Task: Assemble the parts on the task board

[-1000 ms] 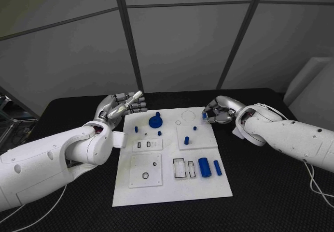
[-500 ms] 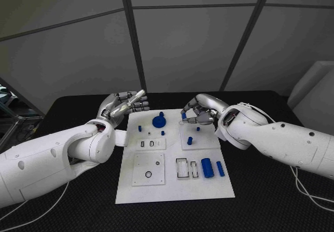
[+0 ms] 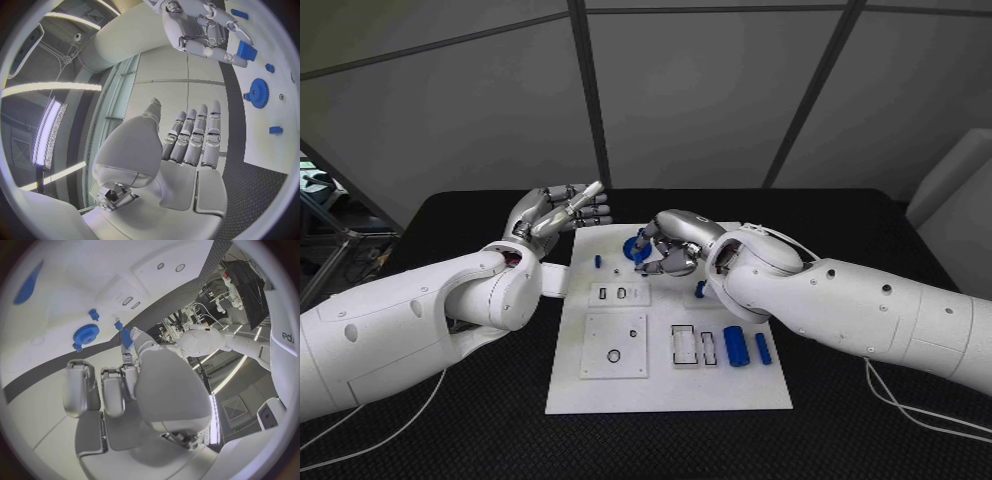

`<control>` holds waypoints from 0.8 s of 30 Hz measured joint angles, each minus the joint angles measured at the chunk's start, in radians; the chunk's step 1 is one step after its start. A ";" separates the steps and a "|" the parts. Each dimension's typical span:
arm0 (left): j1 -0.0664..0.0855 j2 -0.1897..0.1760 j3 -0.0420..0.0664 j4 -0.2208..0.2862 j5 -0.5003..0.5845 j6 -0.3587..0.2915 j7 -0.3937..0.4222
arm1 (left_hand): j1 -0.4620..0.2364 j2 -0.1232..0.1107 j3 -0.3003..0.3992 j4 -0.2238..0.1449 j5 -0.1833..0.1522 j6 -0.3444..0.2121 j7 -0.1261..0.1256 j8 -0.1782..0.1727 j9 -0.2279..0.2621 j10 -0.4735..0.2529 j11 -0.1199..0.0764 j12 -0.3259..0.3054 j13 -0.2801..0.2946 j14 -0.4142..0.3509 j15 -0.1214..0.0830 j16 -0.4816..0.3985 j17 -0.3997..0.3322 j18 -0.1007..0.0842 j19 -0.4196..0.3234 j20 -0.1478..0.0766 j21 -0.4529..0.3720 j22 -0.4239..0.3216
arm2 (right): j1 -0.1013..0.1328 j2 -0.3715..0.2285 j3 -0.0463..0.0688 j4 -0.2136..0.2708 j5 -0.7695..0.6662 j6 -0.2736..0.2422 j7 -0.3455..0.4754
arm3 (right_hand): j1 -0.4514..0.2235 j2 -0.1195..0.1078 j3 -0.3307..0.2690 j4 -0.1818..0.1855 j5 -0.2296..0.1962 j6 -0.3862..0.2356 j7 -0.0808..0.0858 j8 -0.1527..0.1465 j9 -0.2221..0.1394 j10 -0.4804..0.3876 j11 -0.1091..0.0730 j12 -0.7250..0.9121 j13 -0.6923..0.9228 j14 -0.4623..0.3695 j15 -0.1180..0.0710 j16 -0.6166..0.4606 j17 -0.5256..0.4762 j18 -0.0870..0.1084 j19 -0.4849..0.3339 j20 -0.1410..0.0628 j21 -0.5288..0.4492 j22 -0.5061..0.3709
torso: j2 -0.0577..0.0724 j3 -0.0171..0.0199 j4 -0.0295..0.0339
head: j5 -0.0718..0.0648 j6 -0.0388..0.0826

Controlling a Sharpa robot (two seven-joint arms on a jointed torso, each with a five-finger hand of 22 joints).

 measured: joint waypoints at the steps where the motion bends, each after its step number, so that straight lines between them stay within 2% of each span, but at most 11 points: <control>1: 0.000 0.001 0.000 -0.002 0.000 0.000 0.000 | 0.000 0.000 0.000 0.000 0.000 0.002 -0.002 0.000 0.000 0.000 0.000 0.000 0.000 0.000 0.000 0.000 0.000 0.000 0.000 0.000 0.000 0.000 | -0.002 0.007 -0.005 -0.003 -0.007 0.004 -0.009 | -0.001 -0.001 0.000 0.000 0.000 0.000 0.000 0.000 0.000 0.000 0.000 0.000 0.000 0.000 0.000 0.000 0.000 0.000 0.000 0.000 0.000 -0.001 | 0.000 -0.0001 0.0000 | 0.000 -0.002; 5: 0.000 0.004 0.000 -0.008 0.000 0.000 -0.001 | 0.000 0.000 0.000 0.000 0.000 0.004 0.001 0.000 0.000 0.000 0.000 0.000 0.000 0.000 0.000 0.000 0.000 0.000 0.000 0.000 0.000 0.000 | -0.012 0.026 -0.012 -0.011 -0.033 0.015 -0.042 | -0.003 -0.003 0.000 0.000 0.000 0.000 0.000 0.000 0.000 0.000 0.000 0.000 0.000 0.000 0.000 0.000 0.000 0.000 0.000 0.000 0.000 -0.001 | 0.000 0.0000 0.0004 | 0.003 -0.005; 10: 0.000 0.006 0.000 -0.010 0.000 -0.001 0.000 | 0.000 0.000 -0.003 -0.003 0.000 0.007 0.004 0.000 0.000 0.000 0.000 0.000 0.000 0.000 0.000 0.000 0.000 0.000 0.000 0.000 0.000 -0.001 | -0.036 0.040 -0.017 -0.013 -0.066 0.024 -0.077 | -0.003 -0.003 0.000 0.000 0.000 -0.001 -0.001 0.000 0.000 0.000 0.000 0.000 0.000 0.000 0.000 0.000 0.000 0.000 0.000 0.000 0.000 -0.001 | 0.001 0.0007 0.0009 | 0.007 -0.009; 24: 0.001 0.010 0.000 -0.010 0.000 -0.002 0.001 | 0.000 0.000 0.000 -0.006 0.000 0.010 0.000 0.000 0.000 0.004 0.004 0.000 0.000 0.000 0.000 0.000 0.000 0.000 0.000 0.000 0.000 -0.001 | -0.056 0.062 -0.017 -0.032 -0.119 0.033 -0.119 | -0.003 -0.003 -0.001 0.000 0.000 -0.003 -0.003 -0.001 0.000 0.000 0.000 0.000 0.000 0.000 0.000 0.000 0.000 0.000 0.000 0.000 0.000 -0.001 | 0.001 0.0011 0.0005 | 0.009 -0.015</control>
